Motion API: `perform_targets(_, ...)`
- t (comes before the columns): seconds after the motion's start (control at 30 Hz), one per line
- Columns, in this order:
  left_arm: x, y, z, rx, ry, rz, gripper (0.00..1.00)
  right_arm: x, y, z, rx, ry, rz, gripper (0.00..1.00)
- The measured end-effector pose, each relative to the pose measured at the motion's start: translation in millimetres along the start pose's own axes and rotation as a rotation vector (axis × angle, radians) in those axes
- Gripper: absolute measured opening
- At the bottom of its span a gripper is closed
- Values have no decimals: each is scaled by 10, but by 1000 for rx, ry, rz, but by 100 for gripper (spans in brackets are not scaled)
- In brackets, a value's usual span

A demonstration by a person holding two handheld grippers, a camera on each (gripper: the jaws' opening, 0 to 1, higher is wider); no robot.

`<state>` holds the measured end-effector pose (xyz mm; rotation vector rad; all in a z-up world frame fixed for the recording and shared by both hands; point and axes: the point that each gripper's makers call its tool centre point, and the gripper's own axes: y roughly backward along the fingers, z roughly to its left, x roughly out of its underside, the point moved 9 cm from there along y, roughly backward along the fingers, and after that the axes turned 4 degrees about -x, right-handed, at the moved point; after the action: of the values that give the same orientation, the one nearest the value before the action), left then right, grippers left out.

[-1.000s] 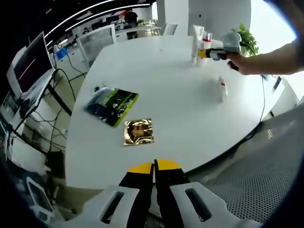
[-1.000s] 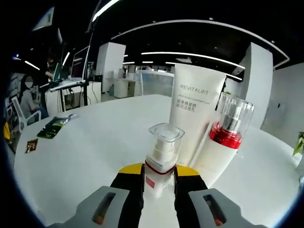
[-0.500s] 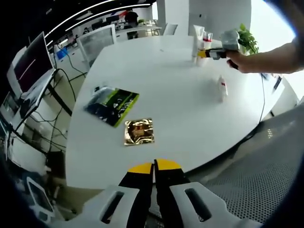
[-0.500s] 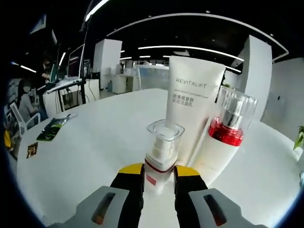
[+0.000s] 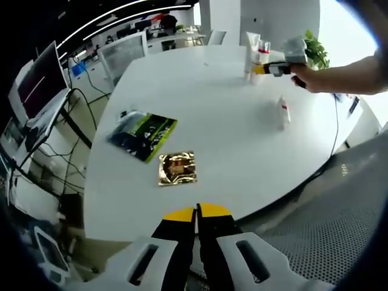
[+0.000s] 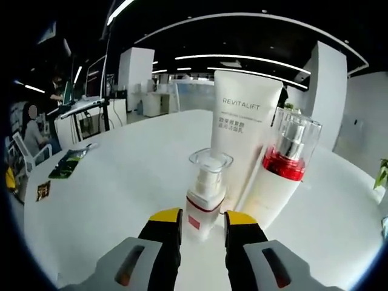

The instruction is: Arrange the skincare products in the storage area until every visible bottle or jar stands upright without overlapping.

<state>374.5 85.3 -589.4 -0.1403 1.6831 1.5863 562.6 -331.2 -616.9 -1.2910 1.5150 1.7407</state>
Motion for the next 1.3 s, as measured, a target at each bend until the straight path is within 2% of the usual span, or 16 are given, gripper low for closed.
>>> perform_targets(0.4,1,-1,2,-1,-1,2,0,74,70,-21,16,-1,30,14)
perform_targets(0.57,3,-3,4,-1,-1,4,0,36,68,-54,17,-32,12,14)
perform_targets(0.7,4,-3,5,-1,-2,4,0,19,49,-77,23,-20,19,12)
perform_targets(1.13,4,-4,9,-4,1,0,0,17,29,-95,23,-40,22,13)
perform_targets(1.3,5,-4,10,-5,0,2,0,56,84,-72,12,-48,36,14)
